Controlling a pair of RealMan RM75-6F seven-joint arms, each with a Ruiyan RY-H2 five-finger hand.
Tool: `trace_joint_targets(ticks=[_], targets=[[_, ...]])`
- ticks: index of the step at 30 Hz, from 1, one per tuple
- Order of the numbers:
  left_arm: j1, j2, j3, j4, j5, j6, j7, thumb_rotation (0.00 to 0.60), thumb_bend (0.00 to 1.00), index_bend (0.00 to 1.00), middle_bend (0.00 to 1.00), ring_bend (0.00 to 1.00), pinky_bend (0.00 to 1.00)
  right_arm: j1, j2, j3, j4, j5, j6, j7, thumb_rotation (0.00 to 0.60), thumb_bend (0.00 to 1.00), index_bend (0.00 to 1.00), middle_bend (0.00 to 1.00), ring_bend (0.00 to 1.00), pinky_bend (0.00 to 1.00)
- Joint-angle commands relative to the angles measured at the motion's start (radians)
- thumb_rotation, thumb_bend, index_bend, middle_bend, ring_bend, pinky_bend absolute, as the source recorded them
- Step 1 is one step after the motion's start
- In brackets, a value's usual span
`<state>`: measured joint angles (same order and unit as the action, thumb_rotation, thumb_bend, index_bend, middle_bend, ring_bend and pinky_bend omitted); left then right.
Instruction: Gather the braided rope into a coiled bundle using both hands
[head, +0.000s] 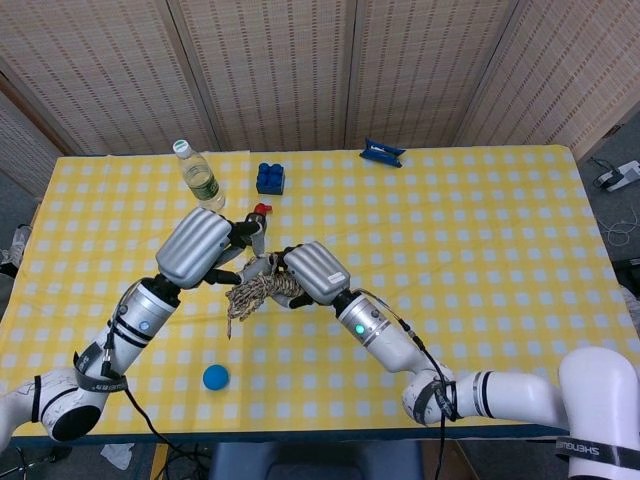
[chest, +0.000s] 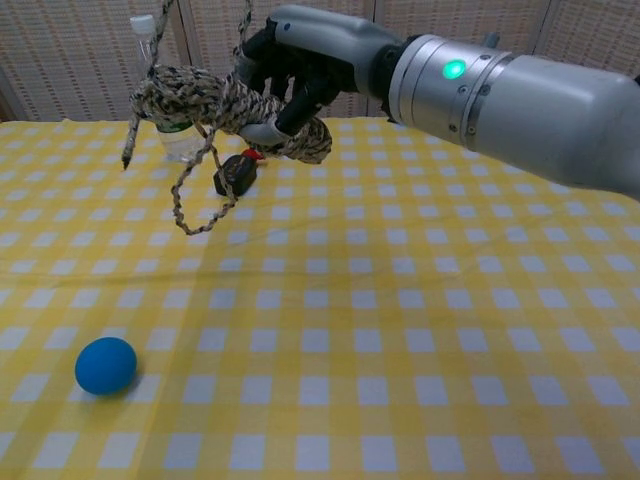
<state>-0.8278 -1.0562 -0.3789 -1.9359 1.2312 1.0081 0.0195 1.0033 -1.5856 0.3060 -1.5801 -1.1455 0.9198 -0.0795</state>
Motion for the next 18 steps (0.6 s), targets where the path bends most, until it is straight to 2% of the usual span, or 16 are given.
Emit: trace_joint_targets(ticks=[1, 5, 10, 18], targets=[[-0.008, 0.011, -0.005, 0.021, -0.059, -0.024, -0.004, 0.530, 0.37, 0.72, 0.98, 0.95, 1.00, -0.019, 0.026, -0.022, -0.009, -0.063, -0.013, 0.062, 0.600, 0.46, 0.63, 0.58, 0.47, 0.51], [-0.017, 0.016, -0.004, 0.049, -0.117, -0.049, 0.000, 0.535, 0.37, 0.71, 0.98, 0.95, 1.00, -0.032, 0.047, -0.038, -0.021, -0.140, -0.006, 0.130, 0.600, 0.45, 0.65, 0.59, 0.47, 0.51], [-0.031, 0.024, 0.015, 0.085, -0.195, -0.092, 0.031, 0.600, 0.37, 0.73, 0.98, 0.96, 1.00, -0.050, 0.063, -0.053, -0.031, -0.237, 0.025, 0.235, 0.600, 0.44, 0.66, 0.60, 0.47, 0.51], [-0.025, 0.003, 0.049, 0.137, -0.244, -0.095, 0.050, 0.600, 0.37, 0.77, 1.00, 0.98, 1.00, -0.076, 0.082, -0.058, -0.043, -0.342, 0.108, 0.345, 0.600, 0.44, 0.66, 0.60, 0.48, 0.51]])
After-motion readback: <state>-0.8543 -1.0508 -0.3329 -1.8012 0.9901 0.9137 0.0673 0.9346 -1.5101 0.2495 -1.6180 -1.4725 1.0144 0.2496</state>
